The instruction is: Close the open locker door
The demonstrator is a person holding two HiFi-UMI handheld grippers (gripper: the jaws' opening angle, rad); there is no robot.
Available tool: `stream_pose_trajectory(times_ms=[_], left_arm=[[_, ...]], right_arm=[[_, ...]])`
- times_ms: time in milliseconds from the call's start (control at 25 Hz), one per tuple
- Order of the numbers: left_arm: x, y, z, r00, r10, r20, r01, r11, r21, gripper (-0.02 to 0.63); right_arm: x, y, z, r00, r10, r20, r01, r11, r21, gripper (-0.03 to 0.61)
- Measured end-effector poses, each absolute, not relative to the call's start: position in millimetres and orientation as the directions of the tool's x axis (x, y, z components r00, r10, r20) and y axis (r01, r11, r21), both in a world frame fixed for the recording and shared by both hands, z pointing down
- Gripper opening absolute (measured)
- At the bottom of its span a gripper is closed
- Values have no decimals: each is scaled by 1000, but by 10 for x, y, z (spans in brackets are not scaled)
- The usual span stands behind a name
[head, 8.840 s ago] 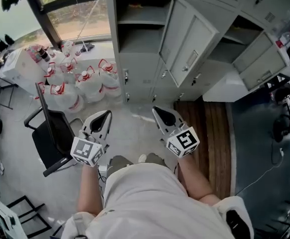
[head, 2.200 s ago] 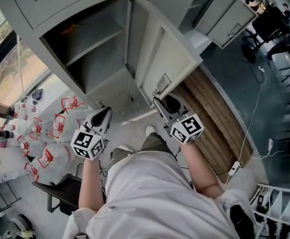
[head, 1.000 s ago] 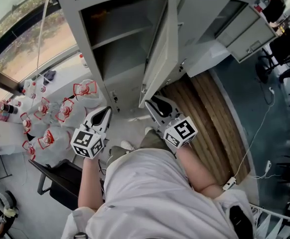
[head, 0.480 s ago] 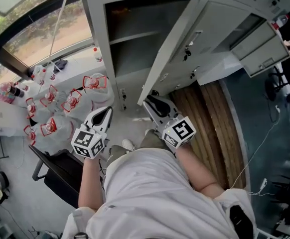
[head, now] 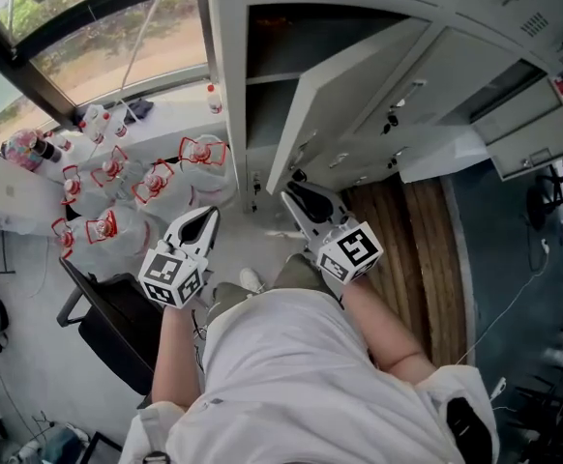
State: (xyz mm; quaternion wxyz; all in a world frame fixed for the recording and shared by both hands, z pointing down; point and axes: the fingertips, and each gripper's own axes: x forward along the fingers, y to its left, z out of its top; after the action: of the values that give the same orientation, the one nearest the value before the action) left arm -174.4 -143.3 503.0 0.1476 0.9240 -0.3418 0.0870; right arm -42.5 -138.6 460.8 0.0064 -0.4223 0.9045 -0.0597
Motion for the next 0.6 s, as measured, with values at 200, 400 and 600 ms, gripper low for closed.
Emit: stream_pose_trajectory(times_ms=[200, 400, 600], left_arm=[[-1818, -1497, 5036, 720, -641, 266, -693, -688, 216, 2], [-1861, -1601, 5044, 687, -674, 273, -726, -653, 215, 3], [-1898, -1736, 5026, 651, -707, 278, -759, -616, 211, 2]], right_arm=[[-415, -1592, 4615, -659, -750, 49, -749, 649, -133, 78], [-407, -1812, 4638, -684, -727, 54, -727, 674, -134, 80], [-373, -2038, 4653, -701, -710, 62, -711, 689, -144, 80]])
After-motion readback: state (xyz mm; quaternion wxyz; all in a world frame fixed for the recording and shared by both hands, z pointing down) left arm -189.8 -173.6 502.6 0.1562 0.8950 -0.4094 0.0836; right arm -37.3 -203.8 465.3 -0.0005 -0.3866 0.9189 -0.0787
